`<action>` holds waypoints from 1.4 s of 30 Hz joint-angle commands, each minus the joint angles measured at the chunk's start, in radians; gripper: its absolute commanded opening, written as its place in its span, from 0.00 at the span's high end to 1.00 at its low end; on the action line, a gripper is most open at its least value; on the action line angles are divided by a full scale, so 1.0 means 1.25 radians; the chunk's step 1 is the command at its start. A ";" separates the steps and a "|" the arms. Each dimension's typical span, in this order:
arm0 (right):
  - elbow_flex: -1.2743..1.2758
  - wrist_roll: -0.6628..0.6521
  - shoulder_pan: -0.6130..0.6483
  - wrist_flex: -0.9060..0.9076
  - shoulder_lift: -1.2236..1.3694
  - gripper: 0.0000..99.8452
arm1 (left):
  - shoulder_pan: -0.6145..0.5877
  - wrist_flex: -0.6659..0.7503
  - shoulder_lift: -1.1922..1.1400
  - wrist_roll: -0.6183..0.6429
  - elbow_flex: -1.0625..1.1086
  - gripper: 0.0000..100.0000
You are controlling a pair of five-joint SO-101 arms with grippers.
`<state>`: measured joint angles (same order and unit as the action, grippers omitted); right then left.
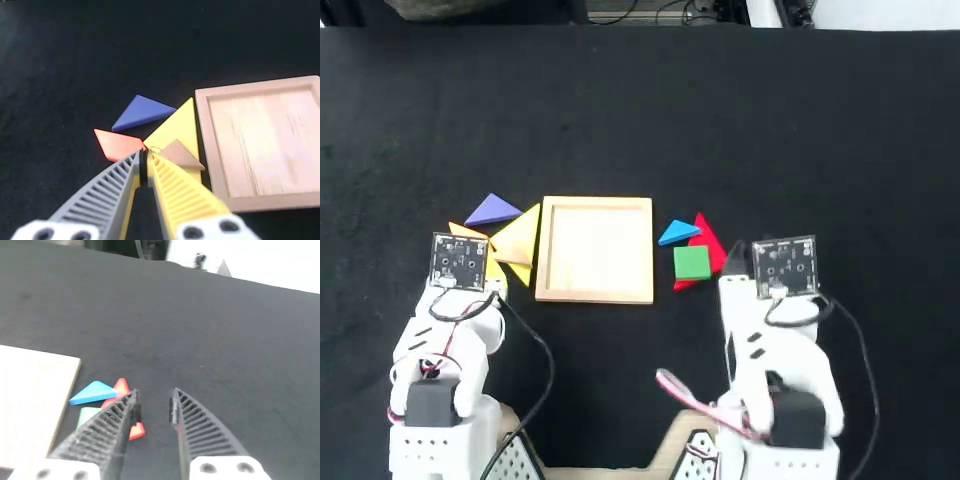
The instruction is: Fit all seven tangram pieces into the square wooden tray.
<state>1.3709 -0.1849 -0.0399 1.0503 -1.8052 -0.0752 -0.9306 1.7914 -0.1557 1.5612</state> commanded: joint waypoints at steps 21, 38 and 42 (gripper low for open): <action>-0.792 0.009 0.065 0.178 1.078 0.88 | 0.029 0.021 -1.067 0.142 -0.596 0.97; -0.919 0.004 0.064 0.205 1.456 0.89 | -0.012 0.253 -1.218 0.191 -0.510 0.97; -0.871 0.002 0.069 0.190 1.479 0.89 | -0.010 0.258 -1.194 0.189 -0.488 0.97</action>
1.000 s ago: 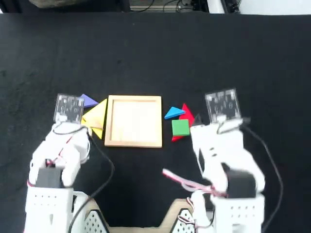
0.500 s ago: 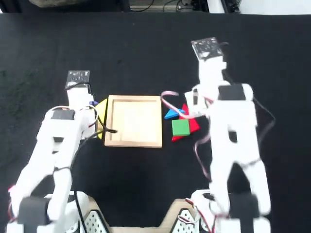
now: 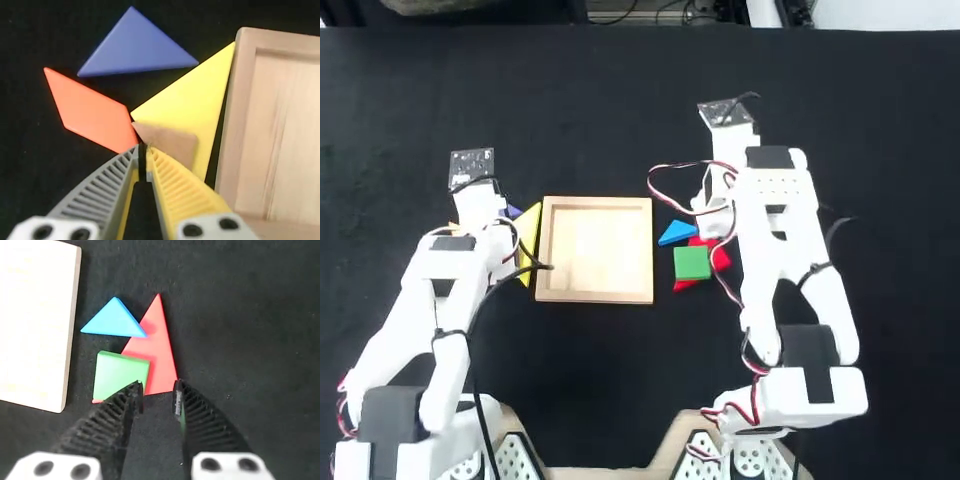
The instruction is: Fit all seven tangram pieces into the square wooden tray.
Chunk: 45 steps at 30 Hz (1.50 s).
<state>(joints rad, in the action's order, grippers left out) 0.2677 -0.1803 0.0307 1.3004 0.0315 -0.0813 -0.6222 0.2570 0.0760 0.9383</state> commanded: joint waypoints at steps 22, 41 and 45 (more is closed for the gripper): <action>0.139 -0.080 0.080 -0.151 0.029 0.89 | -0.026 0.012 0.047 0.028 0.012 0.97; 0.099 -0.080 0.021 -0.145 0.025 0.89 | -0.023 0.052 0.045 0.023 0.025 0.97; 0.101 -0.081 0.023 -0.163 0.031 0.89 | -0.023 0.052 0.045 0.023 0.026 0.97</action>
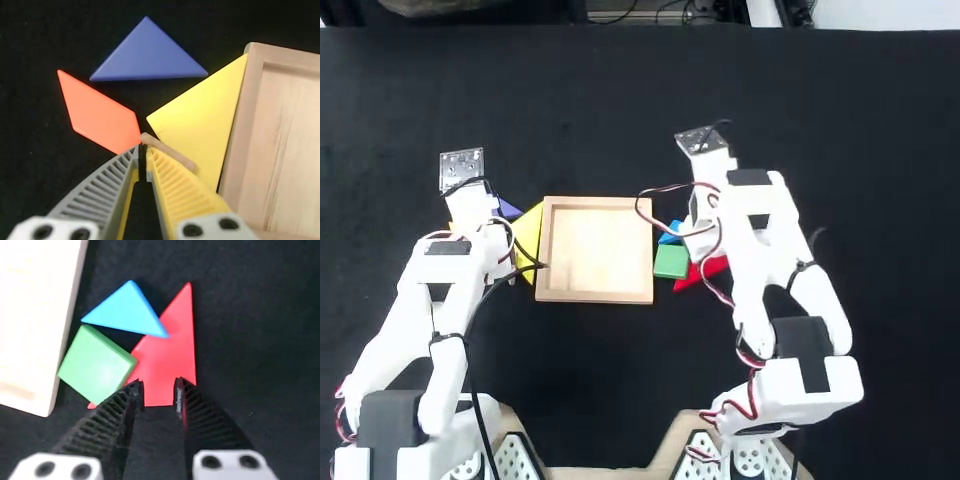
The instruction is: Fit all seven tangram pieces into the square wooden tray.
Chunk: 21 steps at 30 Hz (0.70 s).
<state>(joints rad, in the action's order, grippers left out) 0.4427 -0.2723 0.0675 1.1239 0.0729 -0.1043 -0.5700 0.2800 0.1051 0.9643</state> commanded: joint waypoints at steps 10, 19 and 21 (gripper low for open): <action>-0.098 -0.006 0.064 -0.048 0.080 0.89 | -0.004 0.010 0.027 0.000 0.006 0.97; -0.139 -0.006 0.106 0.012 0.079 0.89 | -0.003 0.010 0.027 0.000 0.004 0.97; -0.139 -0.006 0.123 0.009 0.087 0.89 | -0.003 0.010 0.027 0.000 0.004 0.97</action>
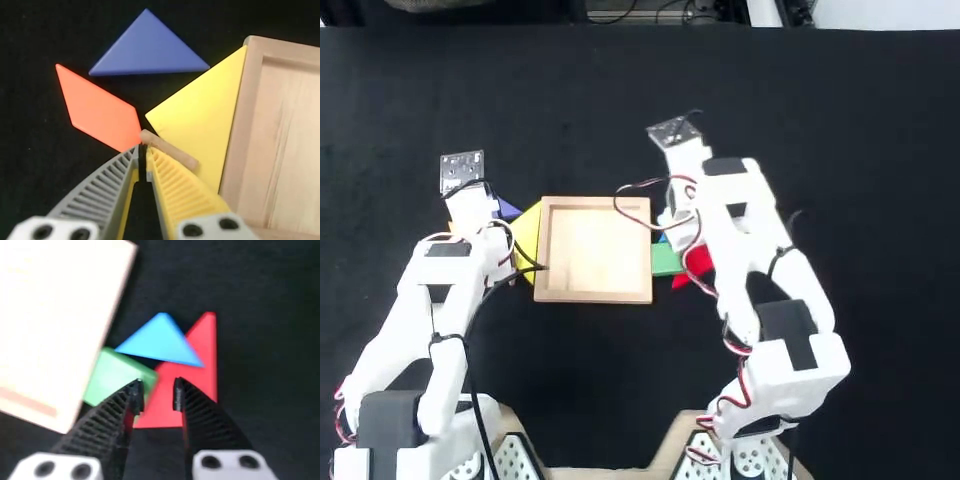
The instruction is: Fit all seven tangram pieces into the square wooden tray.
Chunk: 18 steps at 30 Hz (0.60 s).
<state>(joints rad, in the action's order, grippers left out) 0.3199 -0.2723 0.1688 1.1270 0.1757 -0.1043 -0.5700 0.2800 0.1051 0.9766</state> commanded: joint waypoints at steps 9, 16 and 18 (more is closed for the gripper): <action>-0.041 -0.007 0.064 -0.006 0.006 0.89 | -0.003 0.010 0.027 0.000 -0.004 0.97; -0.041 -0.009 0.069 -0.044 0.006 0.89 | -0.003 0.010 0.027 0.000 -0.004 0.97; -0.040 -0.009 0.074 -0.050 0.006 0.89 | -0.003 0.010 0.027 0.000 -0.004 0.97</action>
<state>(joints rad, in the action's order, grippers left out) 0.3199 -0.2723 0.2286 1.0932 0.1910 -0.1043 -0.5700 0.2800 0.1051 0.9766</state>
